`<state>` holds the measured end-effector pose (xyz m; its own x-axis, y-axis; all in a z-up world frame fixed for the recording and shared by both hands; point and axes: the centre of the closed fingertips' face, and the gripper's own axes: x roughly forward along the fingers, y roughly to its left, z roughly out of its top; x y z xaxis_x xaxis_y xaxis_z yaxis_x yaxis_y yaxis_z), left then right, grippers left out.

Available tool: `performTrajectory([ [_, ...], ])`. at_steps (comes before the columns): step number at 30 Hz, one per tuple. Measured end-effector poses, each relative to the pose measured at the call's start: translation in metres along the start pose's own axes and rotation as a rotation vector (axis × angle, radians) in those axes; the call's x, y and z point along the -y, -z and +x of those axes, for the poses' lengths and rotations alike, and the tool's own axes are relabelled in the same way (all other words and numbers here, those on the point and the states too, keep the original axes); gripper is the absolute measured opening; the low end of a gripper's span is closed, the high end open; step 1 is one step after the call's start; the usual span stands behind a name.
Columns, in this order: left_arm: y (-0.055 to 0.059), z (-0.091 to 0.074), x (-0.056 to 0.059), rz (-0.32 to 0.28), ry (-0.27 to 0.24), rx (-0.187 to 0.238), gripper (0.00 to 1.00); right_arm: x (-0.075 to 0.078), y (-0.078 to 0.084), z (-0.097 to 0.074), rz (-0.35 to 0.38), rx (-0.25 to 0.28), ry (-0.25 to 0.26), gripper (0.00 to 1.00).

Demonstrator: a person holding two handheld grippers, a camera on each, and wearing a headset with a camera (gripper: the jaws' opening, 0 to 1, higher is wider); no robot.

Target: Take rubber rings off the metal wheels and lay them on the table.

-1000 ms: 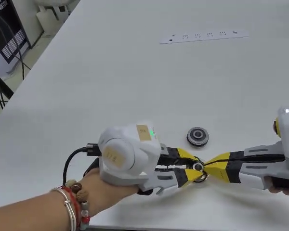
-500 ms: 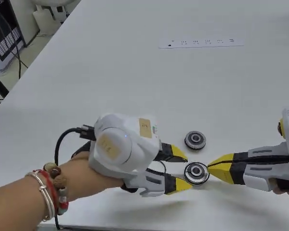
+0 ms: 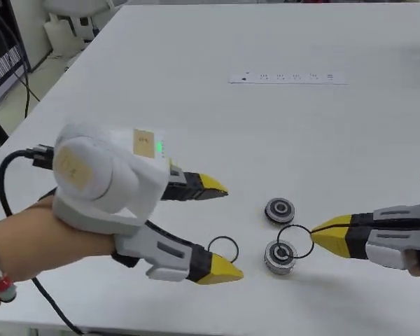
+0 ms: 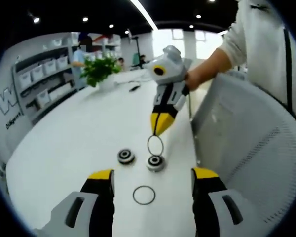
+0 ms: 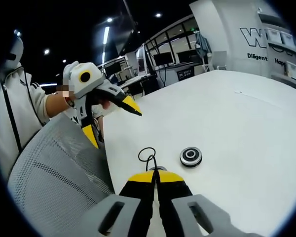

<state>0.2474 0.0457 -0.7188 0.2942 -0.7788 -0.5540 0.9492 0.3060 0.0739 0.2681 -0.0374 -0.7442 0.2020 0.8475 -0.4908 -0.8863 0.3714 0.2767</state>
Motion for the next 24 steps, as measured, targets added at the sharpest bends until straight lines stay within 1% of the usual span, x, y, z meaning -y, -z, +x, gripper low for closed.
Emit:
performTrajectory([
  [3,0.004,-0.018,-0.007,-0.01,-0.05,0.004,0.66,-0.003,-0.007,-0.003,0.01,0.011,0.007,0.0],
  [5,0.006,-0.026,-0.01,-0.037,-0.08,0.011,0.69,-0.006,-0.011,-0.005,0.008,0.02,0.009,0.0],
  [6,0.009,-0.031,-0.012,-0.064,-0.098,0.016,0.72,-0.007,-0.014,-0.005,0.012,0.026,0.008,0.0],
  [7,0.011,-0.035,-0.013,-0.076,-0.107,0.018,0.75,-0.009,-0.016,-0.006,0.013,0.03,0.008,0.0],
  [10,0.02,-0.047,-0.016,-0.095,-0.144,0.008,0.78,-0.012,-0.023,-0.007,0.008,0.04,0.008,0.0],
  [13,0.025,-0.055,-0.015,-0.108,-0.163,0.007,0.78,-0.014,-0.028,-0.006,0.01,0.044,0.005,0.0],
  [15,0.027,-0.061,-0.015,-0.126,-0.183,0.019,0.81,-0.017,-0.031,-0.005,0.011,0.045,-0.001,0.0],
  [16,0.028,-0.064,-0.015,-0.14,-0.193,0.032,0.83,-0.018,-0.033,-0.004,0.008,0.044,-0.003,0.0],
  [18,0.029,-0.068,-0.013,-0.148,-0.195,0.038,0.85,-0.021,-0.037,-0.002,0.003,0.043,-0.011,0.0],
  [22,0.035,-0.078,-0.012,-0.16,-0.221,0.043,0.87,-0.03,-0.044,0.005,-0.007,0.043,-0.026,0.0],
  [24,0.037,-0.083,-0.01,-0.177,-0.23,0.061,0.89,-0.034,-0.047,0.009,-0.018,0.041,-0.029,0.0],
])
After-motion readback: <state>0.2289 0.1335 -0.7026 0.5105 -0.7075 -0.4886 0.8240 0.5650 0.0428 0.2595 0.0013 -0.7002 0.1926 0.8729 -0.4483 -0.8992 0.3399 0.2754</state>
